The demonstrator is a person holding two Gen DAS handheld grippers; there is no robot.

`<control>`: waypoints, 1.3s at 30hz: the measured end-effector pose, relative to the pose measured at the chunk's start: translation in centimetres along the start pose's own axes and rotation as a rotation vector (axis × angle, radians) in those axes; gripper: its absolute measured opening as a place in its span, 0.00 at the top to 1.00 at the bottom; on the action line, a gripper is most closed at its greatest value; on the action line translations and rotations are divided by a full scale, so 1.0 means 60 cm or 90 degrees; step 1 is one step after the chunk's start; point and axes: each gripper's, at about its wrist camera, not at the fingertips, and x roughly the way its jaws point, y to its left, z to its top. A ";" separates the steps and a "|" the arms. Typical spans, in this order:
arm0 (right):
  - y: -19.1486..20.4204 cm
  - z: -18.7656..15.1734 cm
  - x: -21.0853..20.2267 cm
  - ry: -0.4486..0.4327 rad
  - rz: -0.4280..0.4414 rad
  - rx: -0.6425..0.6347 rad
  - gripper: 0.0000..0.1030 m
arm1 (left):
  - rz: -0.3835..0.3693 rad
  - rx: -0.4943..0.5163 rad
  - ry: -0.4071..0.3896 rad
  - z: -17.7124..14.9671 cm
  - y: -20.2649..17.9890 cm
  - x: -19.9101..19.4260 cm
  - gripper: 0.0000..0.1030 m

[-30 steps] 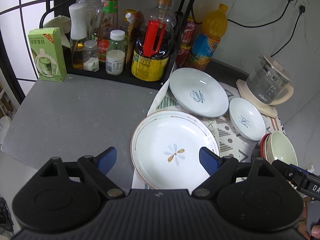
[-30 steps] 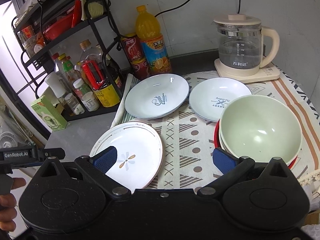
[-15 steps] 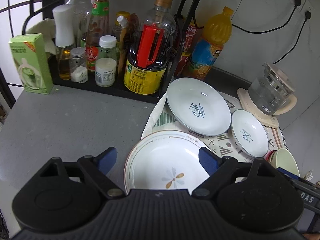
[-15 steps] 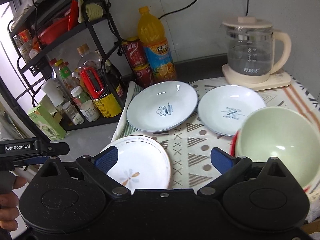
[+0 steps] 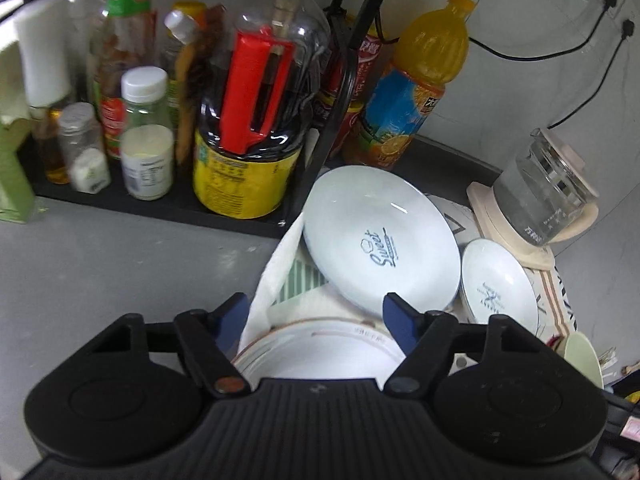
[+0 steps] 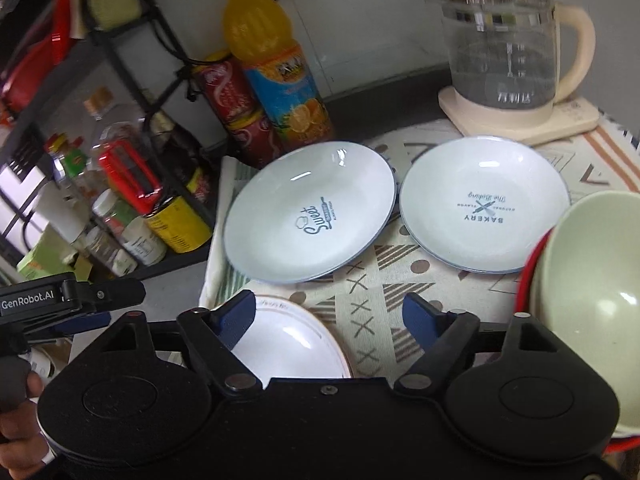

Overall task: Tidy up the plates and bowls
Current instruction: 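Close both grippers on the rim of the white 'Sweet' plate, then lift the 'Sweet' plate with both grippers over the flower-pattern plate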

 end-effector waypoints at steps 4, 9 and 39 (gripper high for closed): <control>-0.012 0.014 0.043 0.013 -0.004 0.033 0.36 | -0.006 0.016 0.010 0.014 -0.007 0.041 0.41; -0.029 0.027 0.087 0.026 -0.010 0.075 0.50 | -0.033 0.020 0.027 0.029 -0.004 0.086 0.49; -0.062 0.056 0.210 0.071 -0.011 0.117 0.85 | 0.013 -0.040 0.074 0.037 -0.008 0.220 0.88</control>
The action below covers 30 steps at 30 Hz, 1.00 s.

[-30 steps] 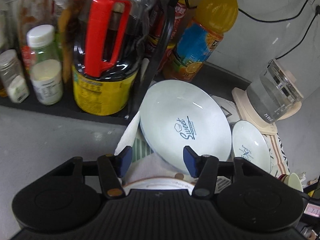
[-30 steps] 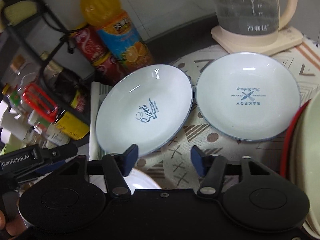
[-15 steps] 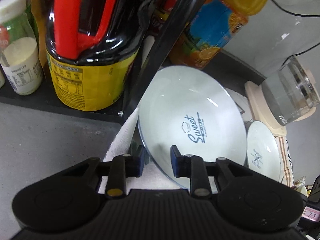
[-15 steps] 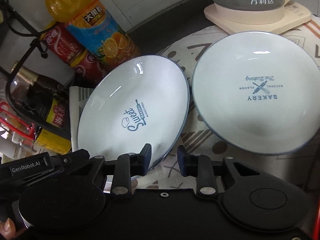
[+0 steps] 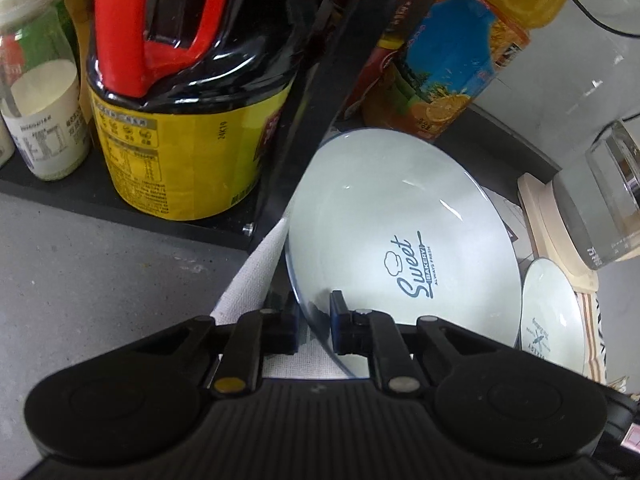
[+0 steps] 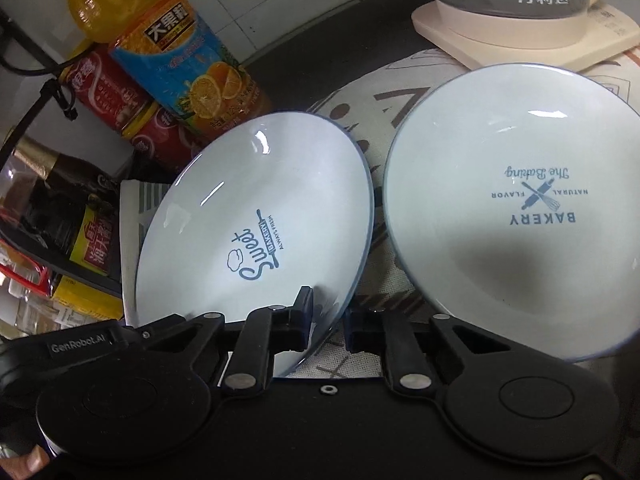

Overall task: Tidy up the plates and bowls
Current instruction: 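Lift the 'Sweet' plate with both grippers over the flower-pattern plate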

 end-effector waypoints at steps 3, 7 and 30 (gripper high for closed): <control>0.003 -0.003 -0.004 -0.010 0.000 -0.008 0.86 | -0.015 0.009 -0.019 -0.002 -0.001 -0.016 0.89; 0.010 -0.002 -0.023 -0.030 0.005 -0.027 0.87 | -0.025 0.020 -0.032 -0.007 -0.002 -0.035 0.88; 0.034 -0.084 -0.150 -0.072 0.030 -0.077 0.86 | -0.034 0.030 -0.076 -0.103 0.018 -0.174 0.88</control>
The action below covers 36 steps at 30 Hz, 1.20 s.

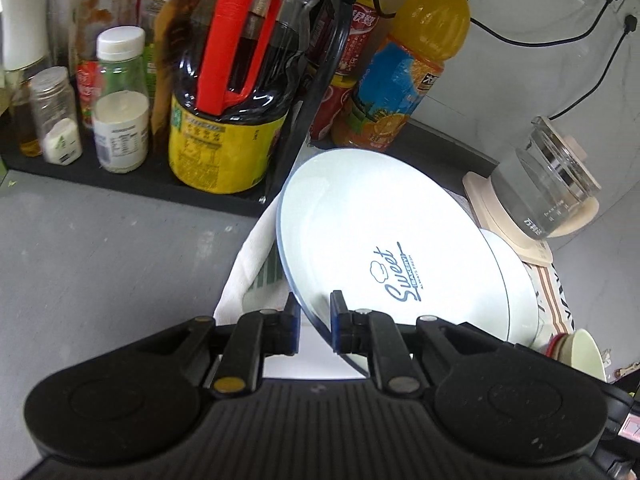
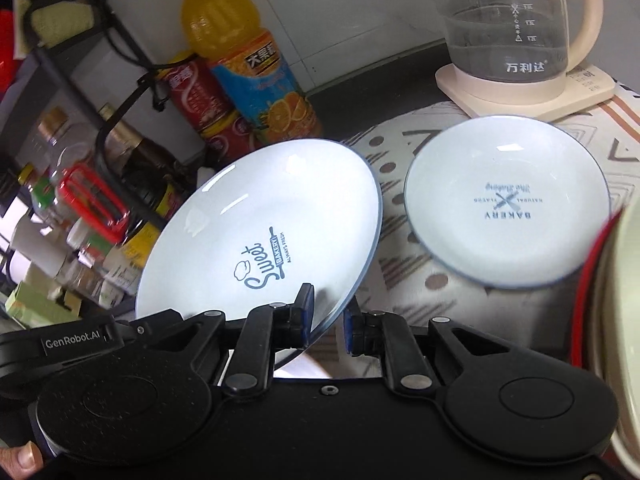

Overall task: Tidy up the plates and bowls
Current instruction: 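Lift the 'Sweet' plate with both grippers over the flower-pattern plate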

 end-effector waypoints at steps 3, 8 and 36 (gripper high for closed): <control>0.002 -0.012 -0.015 0.001 0.001 -0.005 0.86 | 0.001 0.003 -0.007 -0.016 0.001 -0.020 0.88; 0.006 -0.031 -0.046 -0.010 0.003 -0.025 0.86 | -0.002 0.002 -0.015 -0.044 0.005 -0.050 0.88; 0.006 -0.146 -0.136 0.020 -0.021 -0.076 0.86 | -0.005 -0.037 0.027 -0.175 0.028 -0.108 0.87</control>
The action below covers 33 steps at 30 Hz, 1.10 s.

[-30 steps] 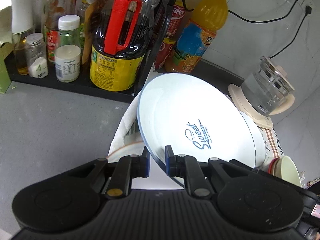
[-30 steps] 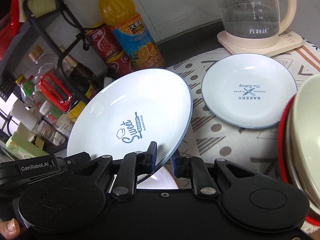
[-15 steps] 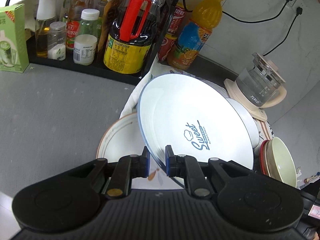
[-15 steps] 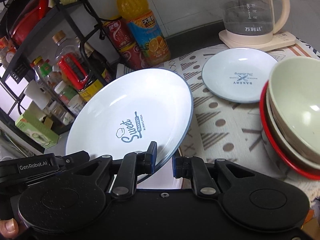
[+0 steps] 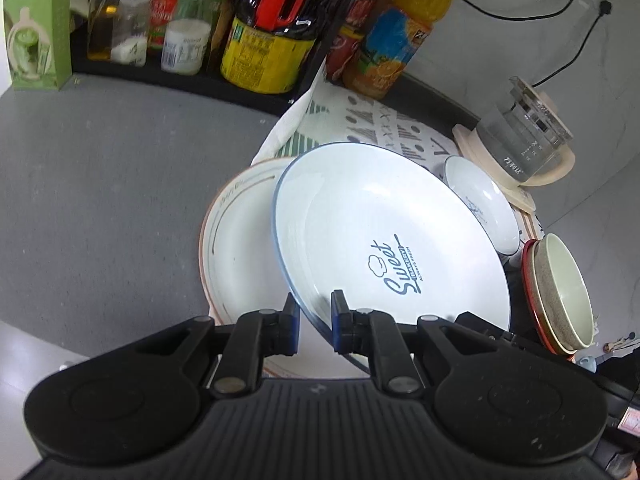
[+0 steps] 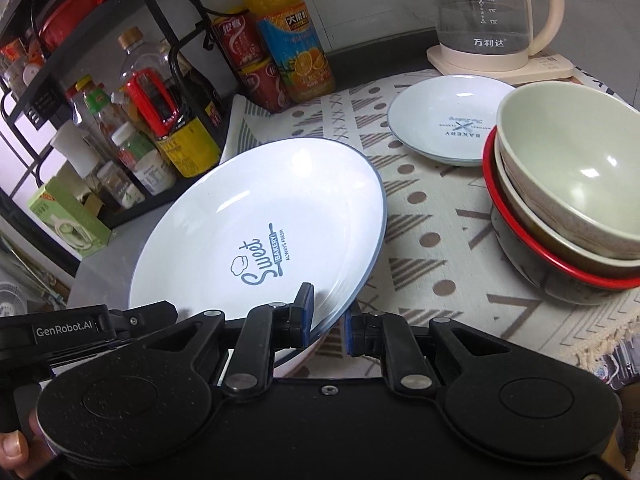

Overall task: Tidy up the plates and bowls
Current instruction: 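Lift the 'Sweet' plate with both grippers over the flower-pattern plate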

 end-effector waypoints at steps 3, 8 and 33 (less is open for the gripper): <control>0.001 -0.002 0.003 0.006 -0.006 -0.005 0.86 | 0.002 -0.001 0.007 -0.004 0.001 0.005 0.87; 0.002 -0.007 0.009 0.013 -0.015 -0.012 0.86 | 0.006 -0.012 0.016 -0.009 0.008 0.012 0.87; 0.027 0.000 0.054 0.040 -0.029 -0.061 0.86 | 0.040 -0.066 0.092 0.015 0.034 0.041 0.84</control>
